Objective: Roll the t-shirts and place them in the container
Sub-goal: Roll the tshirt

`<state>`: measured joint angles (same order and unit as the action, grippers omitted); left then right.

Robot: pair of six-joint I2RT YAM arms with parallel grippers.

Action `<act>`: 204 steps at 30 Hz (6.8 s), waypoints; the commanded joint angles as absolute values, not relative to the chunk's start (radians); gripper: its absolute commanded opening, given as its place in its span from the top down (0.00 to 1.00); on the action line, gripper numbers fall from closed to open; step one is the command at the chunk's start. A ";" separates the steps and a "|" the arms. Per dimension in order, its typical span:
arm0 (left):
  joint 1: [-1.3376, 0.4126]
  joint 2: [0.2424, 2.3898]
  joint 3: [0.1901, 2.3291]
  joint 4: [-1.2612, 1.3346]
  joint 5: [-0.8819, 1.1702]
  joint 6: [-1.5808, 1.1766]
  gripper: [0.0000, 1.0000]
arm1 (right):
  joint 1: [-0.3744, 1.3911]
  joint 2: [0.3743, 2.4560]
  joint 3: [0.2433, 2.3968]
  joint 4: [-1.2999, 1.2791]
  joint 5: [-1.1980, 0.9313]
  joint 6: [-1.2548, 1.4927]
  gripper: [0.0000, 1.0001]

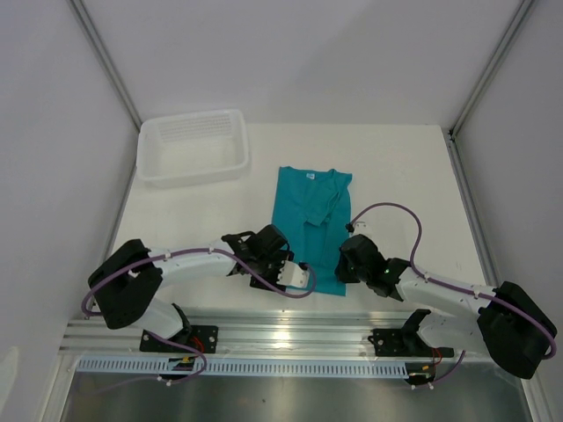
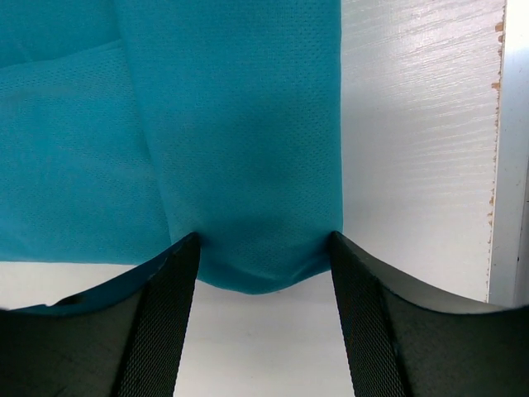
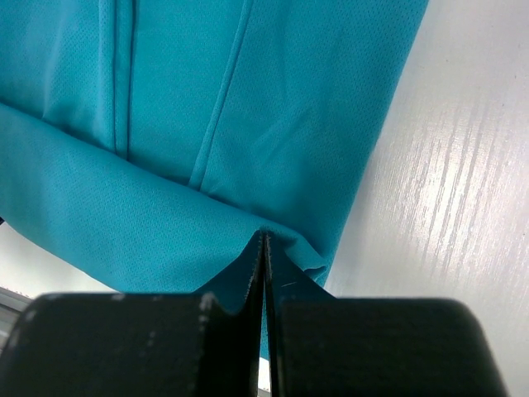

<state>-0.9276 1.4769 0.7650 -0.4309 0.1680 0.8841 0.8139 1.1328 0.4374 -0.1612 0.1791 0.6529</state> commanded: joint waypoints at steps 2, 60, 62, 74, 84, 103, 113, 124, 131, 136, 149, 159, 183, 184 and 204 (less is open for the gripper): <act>-0.933 1.467 0.785 -0.514 0.219 0.905 0.32 | 0.811 1.121 0.448 -0.167 0.216 0.635 1.00; -0.934 1.445 0.719 -0.403 0.152 0.696 0.43 | 0.851 0.871 0.279 -0.371 0.164 1.336 0.63; -0.933 1.437 0.727 -0.413 0.153 0.698 0.43 | 0.841 0.871 0.267 -0.354 0.154 1.339 0.67; -0.931 1.261 0.833 -0.650 0.255 0.672 0.37 | 0.819 0.793 0.258 -0.428 0.173 1.336 1.00; -0.954 1.216 0.629 -0.428 0.245 0.735 0.42 | 0.819 0.795 0.261 -0.433 0.173 1.325 1.00; -0.976 1.325 0.655 -0.365 0.232 0.778 0.41 | 0.818 0.779 0.250 -0.437 0.187 1.325 1.00; -0.976 1.396 0.653 -0.342 0.178 0.752 0.46 | 0.816 0.787 0.256 -0.437 0.186 1.313 1.00; -0.976 1.408 0.630 -0.293 0.135 0.758 0.71 | 0.808 0.792 0.261 -0.439 0.170 1.293 1.00; -0.976 1.372 0.638 -0.334 0.158 0.719 0.99 | 0.799 0.816 0.299 -0.445 0.134 1.255 1.00; -0.974 1.276 0.652 -0.425 0.182 0.692 0.99 | 0.798 0.827 0.360 -0.549 0.045 1.206 1.00; -0.974 1.143 0.655 -0.587 0.343 0.666 0.99 | 0.822 0.784 0.433 -0.663 -0.083 1.166 0.99; -0.882 1.216 0.742 -0.644 0.481 0.655 0.99 | 0.796 0.874 0.597 -0.748 -0.040 0.922 0.65; -0.647 1.410 0.836 -0.709 0.724 0.650 0.99 | 1.417 1.041 0.614 -0.315 0.306 -0.176 0.54; -0.643 1.419 0.839 -0.718 0.729 0.650 0.99 | 1.417 1.064 0.612 -0.314 0.293 -0.187 0.53; -0.614 1.420 0.847 -0.730 0.747 0.647 0.99 | 1.482 1.275 0.572 -0.294 0.410 -0.272 0.51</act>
